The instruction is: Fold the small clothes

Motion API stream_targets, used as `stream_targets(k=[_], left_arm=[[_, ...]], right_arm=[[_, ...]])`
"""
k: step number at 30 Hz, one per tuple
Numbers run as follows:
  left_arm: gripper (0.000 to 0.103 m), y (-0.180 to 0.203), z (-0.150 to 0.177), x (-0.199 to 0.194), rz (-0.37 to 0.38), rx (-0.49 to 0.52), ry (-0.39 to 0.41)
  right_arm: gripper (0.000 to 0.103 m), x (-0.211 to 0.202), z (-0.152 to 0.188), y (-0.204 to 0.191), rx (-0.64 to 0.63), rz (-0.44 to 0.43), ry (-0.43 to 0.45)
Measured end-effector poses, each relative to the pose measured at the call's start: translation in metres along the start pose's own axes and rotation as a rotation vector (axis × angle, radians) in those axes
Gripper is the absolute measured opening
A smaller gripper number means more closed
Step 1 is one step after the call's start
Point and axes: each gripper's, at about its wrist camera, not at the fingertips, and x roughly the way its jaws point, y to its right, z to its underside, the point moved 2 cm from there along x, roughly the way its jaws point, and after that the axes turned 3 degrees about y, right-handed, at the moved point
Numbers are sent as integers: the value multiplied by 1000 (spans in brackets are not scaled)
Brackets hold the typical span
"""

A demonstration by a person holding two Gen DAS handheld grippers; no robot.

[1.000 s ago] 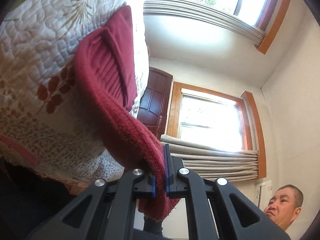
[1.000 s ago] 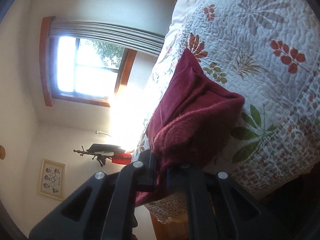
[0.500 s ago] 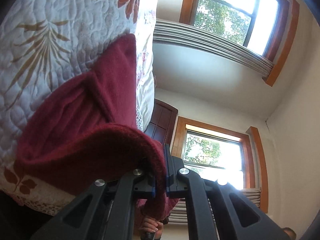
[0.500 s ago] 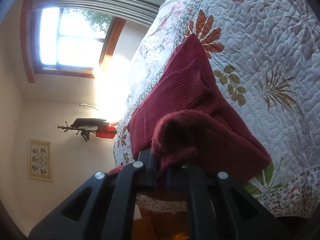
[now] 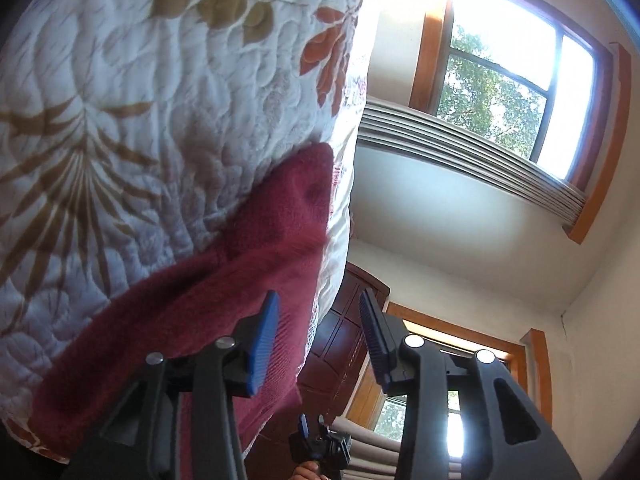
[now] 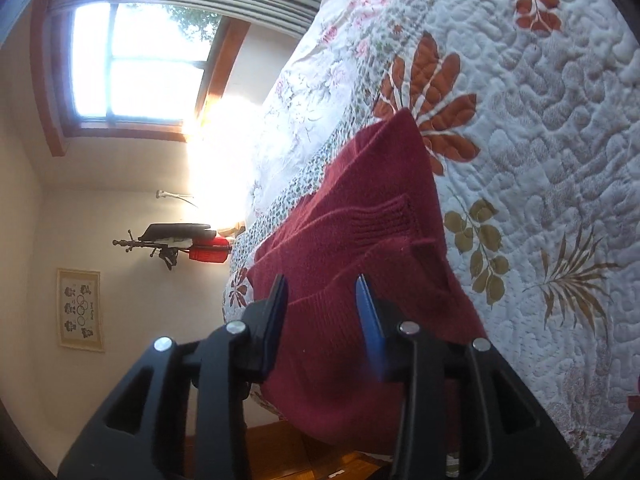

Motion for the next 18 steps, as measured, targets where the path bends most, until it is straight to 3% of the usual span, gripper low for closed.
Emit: stream_targets(k=[2,6,8,11,18], left_arm=[[48,15,-3,-1,-22,78,-24],[55,49,-3,0,-182,352,-91],[60,60,2,6,-291,498,-141],[62,66,9,28,-431,672,-236],[66,50,7,65,-606,808,-343]], right_arm=[[36,-12,-4,1,-25,22,24],[36,-20,1,9,-101,121,22],[47,-13,8,14,-149,170,2],[52,5,20,25,-179,223,-20],[55,33,21,39,-156,244,-53]])
